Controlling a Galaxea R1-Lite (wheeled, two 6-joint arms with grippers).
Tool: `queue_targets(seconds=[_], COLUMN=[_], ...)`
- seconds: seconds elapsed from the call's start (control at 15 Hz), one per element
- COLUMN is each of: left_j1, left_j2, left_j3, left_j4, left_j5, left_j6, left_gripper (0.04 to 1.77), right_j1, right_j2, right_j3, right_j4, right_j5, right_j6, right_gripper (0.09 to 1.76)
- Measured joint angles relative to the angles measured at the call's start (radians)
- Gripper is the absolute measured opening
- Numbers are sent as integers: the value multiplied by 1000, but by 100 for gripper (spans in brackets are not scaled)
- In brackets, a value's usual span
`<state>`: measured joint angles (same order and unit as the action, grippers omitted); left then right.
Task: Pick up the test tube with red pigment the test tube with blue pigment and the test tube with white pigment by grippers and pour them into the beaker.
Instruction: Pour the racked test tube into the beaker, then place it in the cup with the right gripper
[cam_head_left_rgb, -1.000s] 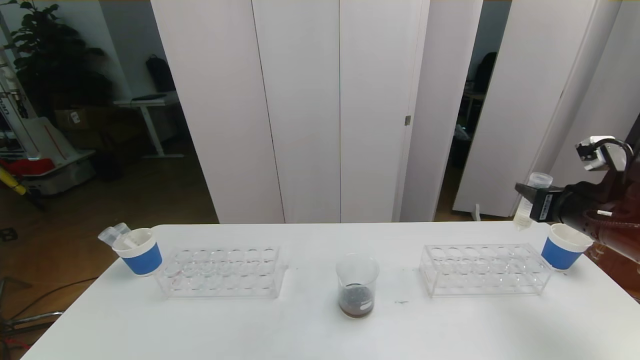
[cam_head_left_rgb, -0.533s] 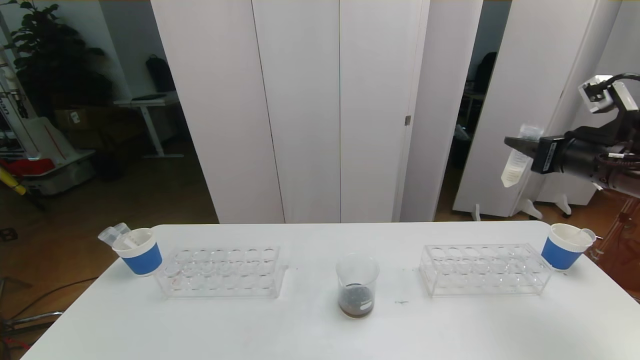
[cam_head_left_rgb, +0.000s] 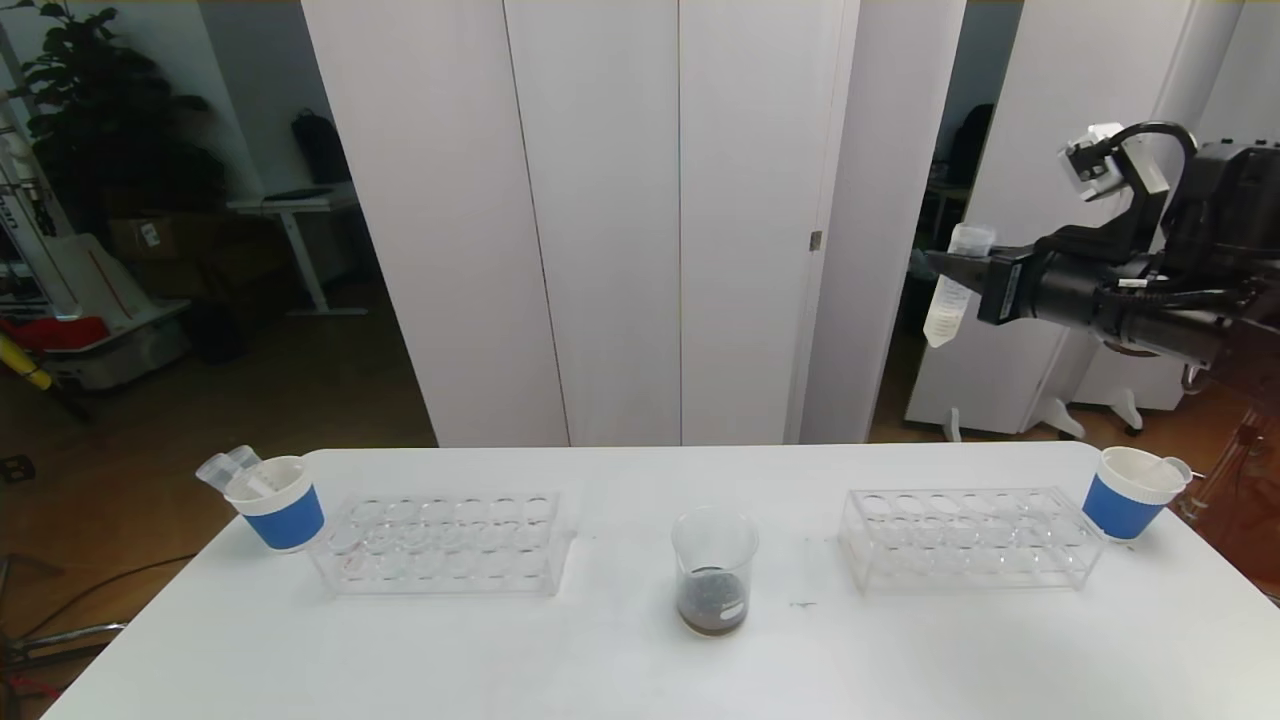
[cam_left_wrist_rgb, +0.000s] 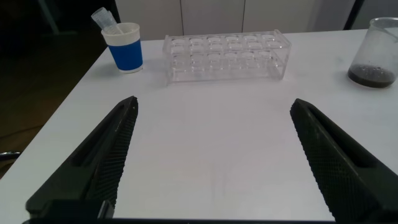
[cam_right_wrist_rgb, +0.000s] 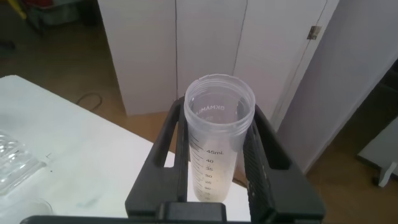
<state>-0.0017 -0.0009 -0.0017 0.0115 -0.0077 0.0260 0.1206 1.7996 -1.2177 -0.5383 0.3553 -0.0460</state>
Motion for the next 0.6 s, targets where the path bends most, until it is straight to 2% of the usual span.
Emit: queue_targets(seconds=[0.4, 0.6], left_j1=[0, 0], left_j2=[0, 0], left_j3=[0, 0], left_j4=[0, 0], left_j5=[0, 0], left_j6=[0, 0], left_gripper=[175, 175], right_j1=[143, 190], right_j2=[36, 72], right_j3=[-9, -10], right_j4=[-15, -124], right_j5=[-5, -9], right_j6=[-81, -145], right_gripper=[59, 59])
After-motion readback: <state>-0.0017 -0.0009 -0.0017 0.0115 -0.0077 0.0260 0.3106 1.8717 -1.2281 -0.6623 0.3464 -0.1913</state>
